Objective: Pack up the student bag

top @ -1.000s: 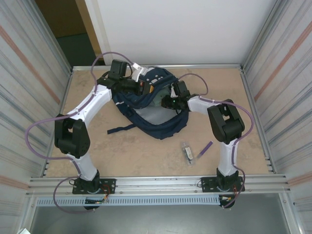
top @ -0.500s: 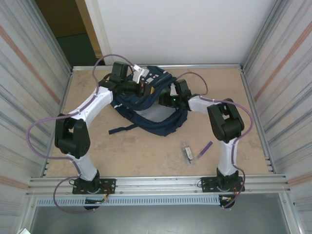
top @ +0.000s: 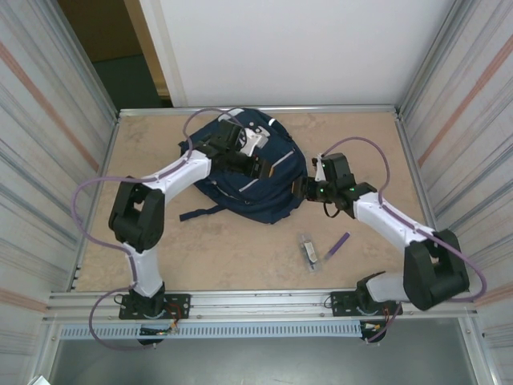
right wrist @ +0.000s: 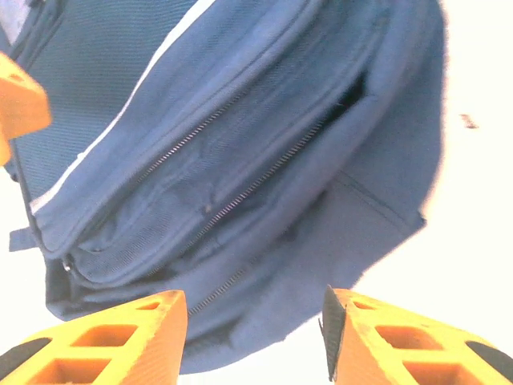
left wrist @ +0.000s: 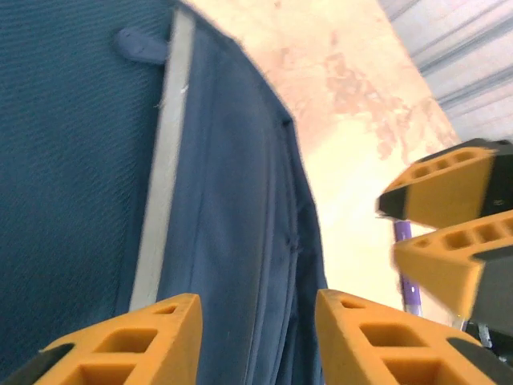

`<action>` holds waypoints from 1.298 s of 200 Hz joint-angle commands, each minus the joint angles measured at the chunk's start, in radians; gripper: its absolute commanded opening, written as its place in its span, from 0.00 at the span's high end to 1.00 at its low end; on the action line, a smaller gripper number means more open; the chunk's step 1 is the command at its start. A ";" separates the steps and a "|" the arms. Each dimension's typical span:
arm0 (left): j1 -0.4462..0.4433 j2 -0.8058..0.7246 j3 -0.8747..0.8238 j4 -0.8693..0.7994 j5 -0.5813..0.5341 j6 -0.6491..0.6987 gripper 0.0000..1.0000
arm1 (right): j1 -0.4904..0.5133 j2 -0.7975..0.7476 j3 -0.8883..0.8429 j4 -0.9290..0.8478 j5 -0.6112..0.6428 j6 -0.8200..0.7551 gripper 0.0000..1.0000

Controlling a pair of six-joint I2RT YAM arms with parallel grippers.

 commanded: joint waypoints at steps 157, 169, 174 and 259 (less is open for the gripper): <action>0.295 -0.109 -0.285 -0.079 -0.365 -0.431 1.00 | 0.073 0.343 0.195 0.022 0.167 -0.116 0.68; 0.283 -0.156 -0.317 -0.068 -0.329 -0.454 1.00 | 0.039 0.382 0.213 0.063 0.171 -0.150 0.70; 0.272 -0.171 -0.330 -0.064 -0.314 -0.469 1.00 | 0.024 0.400 0.222 0.083 0.177 -0.159 0.70; 0.257 -0.302 -0.398 -0.027 -0.285 -0.594 0.56 | -0.085 0.431 0.363 0.064 0.198 -0.083 0.52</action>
